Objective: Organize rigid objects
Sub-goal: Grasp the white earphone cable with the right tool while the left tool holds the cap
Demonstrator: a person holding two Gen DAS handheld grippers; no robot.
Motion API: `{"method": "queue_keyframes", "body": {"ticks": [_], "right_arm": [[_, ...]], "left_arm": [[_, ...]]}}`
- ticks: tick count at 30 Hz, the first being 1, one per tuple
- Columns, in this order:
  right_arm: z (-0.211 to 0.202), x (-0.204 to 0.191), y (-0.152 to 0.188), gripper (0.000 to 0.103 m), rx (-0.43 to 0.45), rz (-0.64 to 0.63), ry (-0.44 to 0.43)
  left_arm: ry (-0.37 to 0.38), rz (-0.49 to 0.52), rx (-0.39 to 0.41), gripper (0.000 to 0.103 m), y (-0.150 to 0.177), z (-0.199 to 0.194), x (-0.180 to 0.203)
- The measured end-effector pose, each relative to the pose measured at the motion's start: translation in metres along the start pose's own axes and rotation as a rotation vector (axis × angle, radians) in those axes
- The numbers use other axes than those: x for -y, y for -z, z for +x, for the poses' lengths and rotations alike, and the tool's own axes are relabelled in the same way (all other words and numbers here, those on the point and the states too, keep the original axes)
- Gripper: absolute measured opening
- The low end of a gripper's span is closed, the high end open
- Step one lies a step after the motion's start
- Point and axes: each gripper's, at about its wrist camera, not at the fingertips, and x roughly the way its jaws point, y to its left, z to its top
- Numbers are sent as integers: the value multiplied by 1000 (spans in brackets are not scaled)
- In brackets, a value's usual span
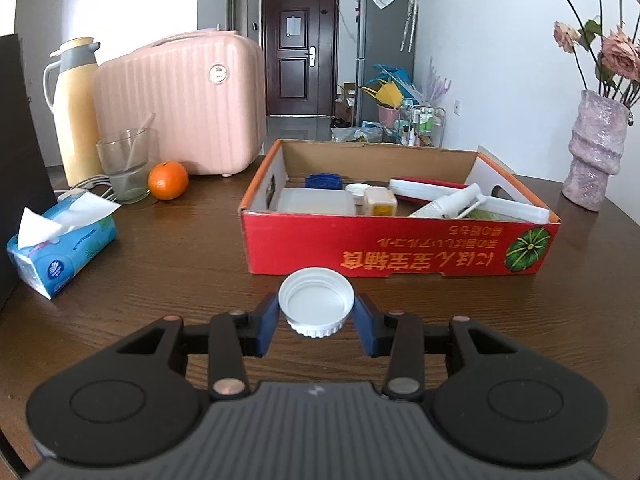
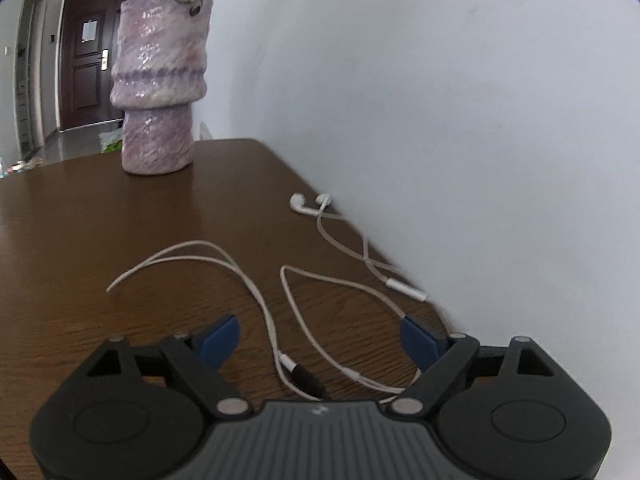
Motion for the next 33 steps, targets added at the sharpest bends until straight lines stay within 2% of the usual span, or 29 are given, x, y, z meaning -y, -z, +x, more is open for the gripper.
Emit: {"method": "queue_keyframes", "body": {"ticks": [7, 9, 11, 12, 14, 17, 22, 27, 33], "right_arm": [[8, 2, 2, 64, -30, 14, -58], [7, 6, 3, 51, -38, 31, -100], [5, 10, 3, 32, -52, 64, -146], [4, 10, 4, 28, -54, 63, -149], [0, 10, 6, 10, -61, 68, -166], [-8, 7, 7, 6, -79, 73, -189], [-23, -6, 9, 5, -84, 101, -240], [-53, -20, 2, 5, -10, 173, -332], [-113, -48, -26, 5, 139, 212, -458]], "left_arm": [[-1, 4, 15, 42, -5, -3, 8], [0, -2, 15, 42, -6, -3, 9], [3, -5, 12, 42, -5, -3, 10], [5, -7, 10, 42, -5, -3, 10], [15, -13, 10, 42, -3, -4, 10], [29, -22, 7, 42, -1, -5, 9], [45, -35, 14, 42, 1, -10, 3], [49, -43, 28, 42, -1, -18, -7], [58, -42, 59, 42, -12, -33, -15]]}}
